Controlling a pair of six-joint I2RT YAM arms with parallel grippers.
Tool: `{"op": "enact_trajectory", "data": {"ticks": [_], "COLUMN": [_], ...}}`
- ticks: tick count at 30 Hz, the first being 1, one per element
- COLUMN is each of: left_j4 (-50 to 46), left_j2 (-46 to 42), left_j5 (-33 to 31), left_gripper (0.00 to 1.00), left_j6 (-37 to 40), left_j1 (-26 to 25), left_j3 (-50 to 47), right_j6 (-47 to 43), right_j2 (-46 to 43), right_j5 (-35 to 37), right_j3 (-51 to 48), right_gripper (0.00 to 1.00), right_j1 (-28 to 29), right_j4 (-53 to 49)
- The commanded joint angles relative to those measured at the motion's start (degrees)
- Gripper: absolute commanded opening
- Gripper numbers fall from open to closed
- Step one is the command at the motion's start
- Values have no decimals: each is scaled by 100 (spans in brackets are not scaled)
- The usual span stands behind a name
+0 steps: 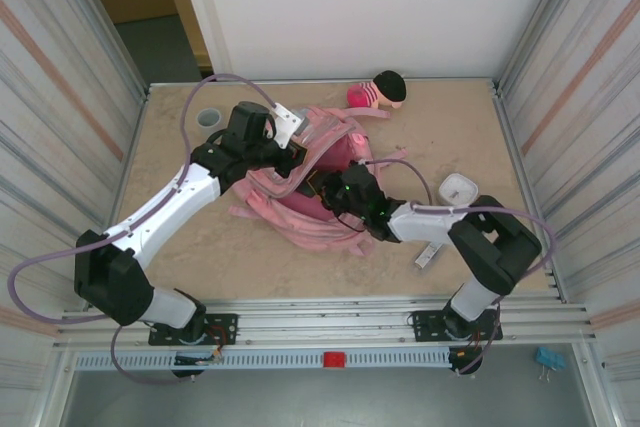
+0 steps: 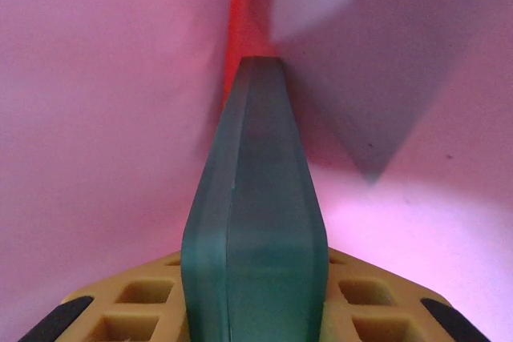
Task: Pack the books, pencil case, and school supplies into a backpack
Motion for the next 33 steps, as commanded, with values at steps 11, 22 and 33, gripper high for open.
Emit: {"op": "enact_trajectory", "data": {"ticks": [11,22,33], "left_j4": [826,352,-452], "left_j2": [-424,-552,-595], "left_j5": [3,-513,-397], "left_gripper": [2,4,19], "left_j6": [-34,279,216], "left_j1": [60,126,56], "left_j3": [76,-286,-596], "right_j6": [426,-45,-1632], "right_j2": [1115,-527,-3679], "right_j5": [-66,-620,98], "right_j3": [1108,-262,-445], "right_gripper": [37,64,68], "right_j1": [187,8,-971], "right_j4": [-257,-1301,-4416]}}
